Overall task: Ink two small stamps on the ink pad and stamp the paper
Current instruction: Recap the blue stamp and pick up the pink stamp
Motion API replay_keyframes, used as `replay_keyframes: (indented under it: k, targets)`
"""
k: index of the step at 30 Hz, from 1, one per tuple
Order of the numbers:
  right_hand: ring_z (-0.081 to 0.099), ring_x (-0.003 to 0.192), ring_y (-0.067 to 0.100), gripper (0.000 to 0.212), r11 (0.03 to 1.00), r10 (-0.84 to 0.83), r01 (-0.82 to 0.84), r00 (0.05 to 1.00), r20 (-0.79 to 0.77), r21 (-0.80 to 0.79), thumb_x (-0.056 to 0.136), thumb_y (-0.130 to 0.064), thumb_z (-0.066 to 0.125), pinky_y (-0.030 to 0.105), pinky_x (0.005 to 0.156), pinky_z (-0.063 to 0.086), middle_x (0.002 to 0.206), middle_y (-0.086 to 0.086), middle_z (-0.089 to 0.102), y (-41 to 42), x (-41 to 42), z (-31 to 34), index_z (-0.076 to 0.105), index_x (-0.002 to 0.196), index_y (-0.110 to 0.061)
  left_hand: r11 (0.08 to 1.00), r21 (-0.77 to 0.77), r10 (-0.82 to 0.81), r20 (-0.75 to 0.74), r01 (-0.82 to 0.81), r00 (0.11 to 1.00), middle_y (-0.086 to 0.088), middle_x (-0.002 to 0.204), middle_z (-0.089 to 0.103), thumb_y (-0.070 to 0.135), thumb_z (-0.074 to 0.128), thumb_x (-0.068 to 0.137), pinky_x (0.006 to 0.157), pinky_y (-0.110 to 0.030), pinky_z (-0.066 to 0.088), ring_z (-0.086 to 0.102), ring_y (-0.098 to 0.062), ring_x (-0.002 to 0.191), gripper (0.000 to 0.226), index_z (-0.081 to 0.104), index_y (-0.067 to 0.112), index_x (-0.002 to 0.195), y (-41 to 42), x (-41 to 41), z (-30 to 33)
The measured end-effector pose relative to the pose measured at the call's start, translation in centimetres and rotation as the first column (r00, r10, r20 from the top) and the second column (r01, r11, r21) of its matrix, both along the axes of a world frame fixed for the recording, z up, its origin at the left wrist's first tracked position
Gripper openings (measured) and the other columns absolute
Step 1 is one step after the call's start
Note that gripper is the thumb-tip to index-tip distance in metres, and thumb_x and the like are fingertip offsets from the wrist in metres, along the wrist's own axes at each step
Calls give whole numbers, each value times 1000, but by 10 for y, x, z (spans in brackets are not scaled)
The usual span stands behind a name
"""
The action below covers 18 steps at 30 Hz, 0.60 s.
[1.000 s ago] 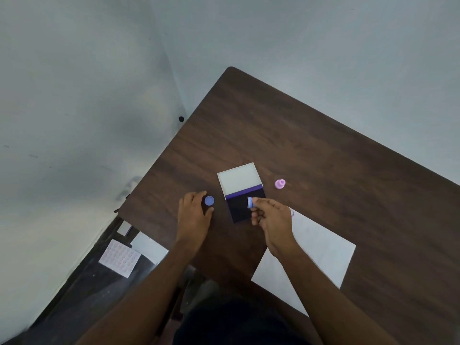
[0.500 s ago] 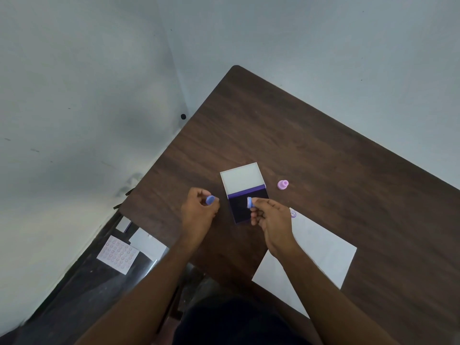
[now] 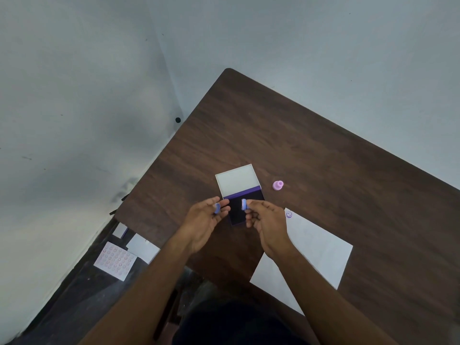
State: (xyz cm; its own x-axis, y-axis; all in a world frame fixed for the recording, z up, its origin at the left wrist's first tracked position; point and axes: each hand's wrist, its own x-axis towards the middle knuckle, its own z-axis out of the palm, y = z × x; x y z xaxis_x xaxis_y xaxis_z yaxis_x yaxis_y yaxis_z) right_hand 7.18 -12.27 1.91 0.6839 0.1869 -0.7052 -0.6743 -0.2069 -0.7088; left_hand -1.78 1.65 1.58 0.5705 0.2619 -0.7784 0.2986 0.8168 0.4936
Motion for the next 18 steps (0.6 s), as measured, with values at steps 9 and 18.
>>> replay_keyframes:
  k: [9, 18]
  targets:
    - [67, 73, 30, 16, 993, 95, -99, 993, 63, 62, 78, -17, 75, 37, 69, 59, 84, 14, 74, -1, -5, 9, 75, 93, -11, 969, 237, -104, 106, 77, 989, -9, 117, 71, 11, 63, 90, 95, -35, 53, 66, -24, 112, 38, 59, 8, 128, -14, 0, 6]
    - [66, 70, 31, 17, 978, 178, -191, 973, 144, 80, 81, -16, 73, 38, 73, 59, 85, 13, 74, -4, -4, 6, 74, 97, -14, 947, 267, -202, 73, 176, 977, -7, 120, 70, 42, 82, 63, 104, -48, 46, 65, -23, 113, 77, 58, 17, 132, -23, 4, 3]
